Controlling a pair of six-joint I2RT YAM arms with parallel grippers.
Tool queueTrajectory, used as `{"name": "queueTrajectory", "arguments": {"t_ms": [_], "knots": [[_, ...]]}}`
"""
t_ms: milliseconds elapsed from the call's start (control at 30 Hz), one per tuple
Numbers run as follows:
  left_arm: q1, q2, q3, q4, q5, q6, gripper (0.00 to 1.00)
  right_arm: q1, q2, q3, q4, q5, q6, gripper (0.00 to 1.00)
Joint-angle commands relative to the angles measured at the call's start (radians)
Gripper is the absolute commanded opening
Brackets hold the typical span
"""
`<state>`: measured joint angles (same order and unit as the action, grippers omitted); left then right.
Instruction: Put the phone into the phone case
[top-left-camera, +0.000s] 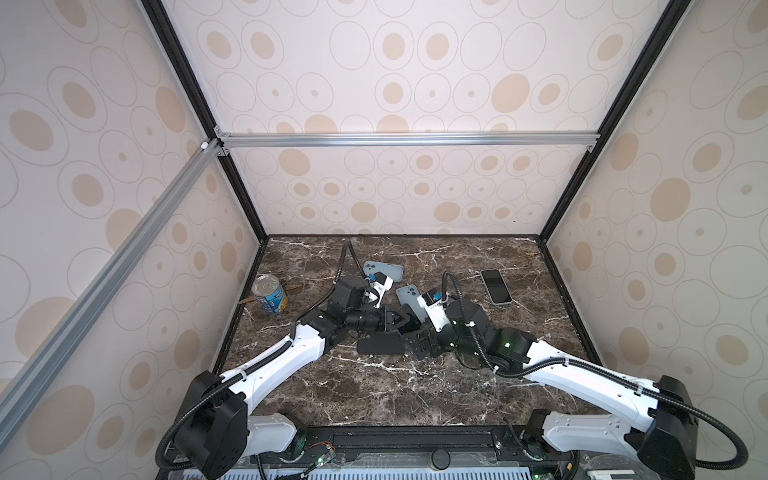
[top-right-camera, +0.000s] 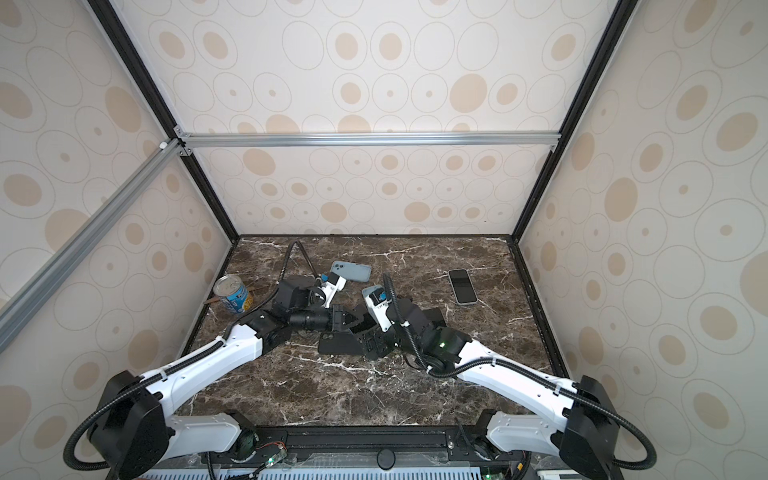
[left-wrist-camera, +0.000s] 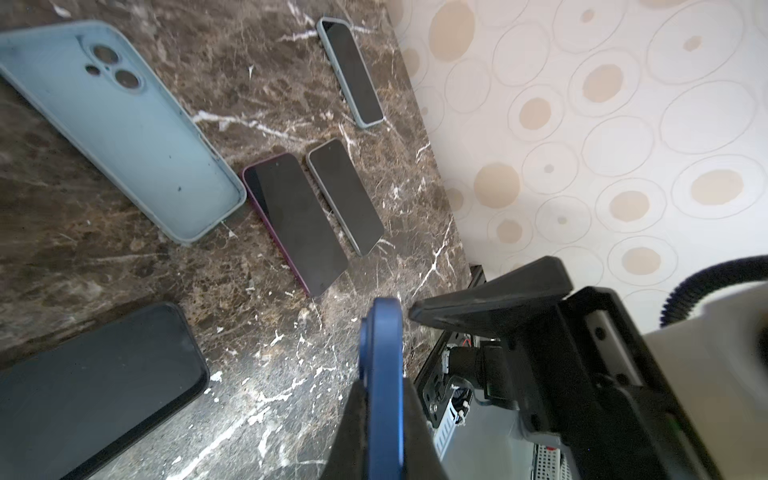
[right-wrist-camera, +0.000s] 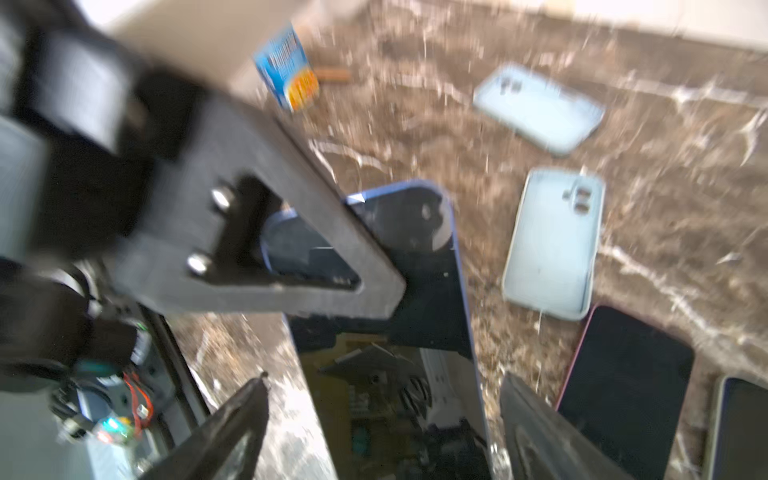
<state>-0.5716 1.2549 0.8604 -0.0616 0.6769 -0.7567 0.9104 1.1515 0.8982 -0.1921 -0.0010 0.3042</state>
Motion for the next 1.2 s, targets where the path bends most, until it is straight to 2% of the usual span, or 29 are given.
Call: {"name": "queueTrajectory", "arguments": {"t_ms": [0,33,167,300,433,533,667,833,967,1167], "knots": [[0.020,-0.096,0.042,0.102,-0.054,-0.050,0.00,0.005,-0.072,0.063,0.039,0.043,0.025,0.97],[0.024,-0.121,0.044,0.118,-0.071,-0.055,0.00,0.004,-0.090,0.072,0.048,0.057,0.031,1.00],[0.039,-0.232,0.051,0.206,-0.158,-0.080,0.00,-0.009,-0.161,0.093,0.107,0.081,0.050,1.00],[0.046,-0.345,0.021,0.363,-0.237,-0.107,0.00,-0.072,-0.198,0.112,0.167,-0.024,0.124,0.87],[0.048,-0.422,-0.035,0.559,-0.240,-0.131,0.00,-0.140,-0.191,0.121,0.279,-0.209,0.215,0.73],[0.047,-0.434,-0.038,0.614,-0.234,-0.157,0.00,-0.147,-0.159,0.154,0.339,-0.330,0.231,0.70],[0.048,-0.418,-0.022,0.657,-0.166,-0.184,0.00,-0.146,-0.105,0.194,0.416,-0.464,0.258,0.66],[0.047,-0.428,-0.057,0.781,-0.134,-0.238,0.00,-0.146,-0.058,0.206,0.520,-0.550,0.302,0.55],[0.047,-0.444,-0.068,0.819,-0.135,-0.250,0.00,-0.147,-0.029,0.220,0.581,-0.606,0.331,0.36],[0.047,-0.465,-0.074,0.820,-0.155,-0.237,0.00,-0.147,-0.008,0.223,0.689,-0.664,0.381,0.23]]}}
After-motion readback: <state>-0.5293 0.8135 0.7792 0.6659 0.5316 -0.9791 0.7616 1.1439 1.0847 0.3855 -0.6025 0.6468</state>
